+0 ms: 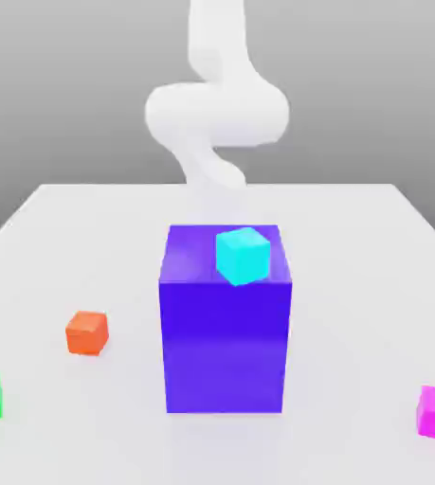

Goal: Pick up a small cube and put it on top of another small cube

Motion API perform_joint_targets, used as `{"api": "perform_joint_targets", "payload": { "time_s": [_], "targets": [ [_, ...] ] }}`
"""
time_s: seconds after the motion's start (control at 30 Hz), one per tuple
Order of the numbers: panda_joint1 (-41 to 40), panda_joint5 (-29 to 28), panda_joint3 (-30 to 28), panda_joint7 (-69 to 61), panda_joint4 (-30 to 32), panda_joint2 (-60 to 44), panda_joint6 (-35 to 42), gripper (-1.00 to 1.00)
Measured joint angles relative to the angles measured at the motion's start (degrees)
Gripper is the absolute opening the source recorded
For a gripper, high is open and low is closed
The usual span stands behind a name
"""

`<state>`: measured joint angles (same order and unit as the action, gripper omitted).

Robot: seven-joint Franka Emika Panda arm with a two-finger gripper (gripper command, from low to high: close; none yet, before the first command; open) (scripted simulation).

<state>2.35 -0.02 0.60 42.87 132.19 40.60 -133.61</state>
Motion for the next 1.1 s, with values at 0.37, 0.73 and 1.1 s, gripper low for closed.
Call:
{"api": "perform_joint_targets", "payload": {
  "time_s": [0.37,0.73,1.1],
  "targets": [
    [9.31,-0.17,4.07,-13.08,1.85,-23.16,-8.27,0.0],
    [18.28,-3.75,9.1,-23.51,3.65,-46.12,-16.32,0.0],
    [24.97,-11.72,7.39,-24.55,2.35,-68.22,-27.98,-1.0]
  ]
}}
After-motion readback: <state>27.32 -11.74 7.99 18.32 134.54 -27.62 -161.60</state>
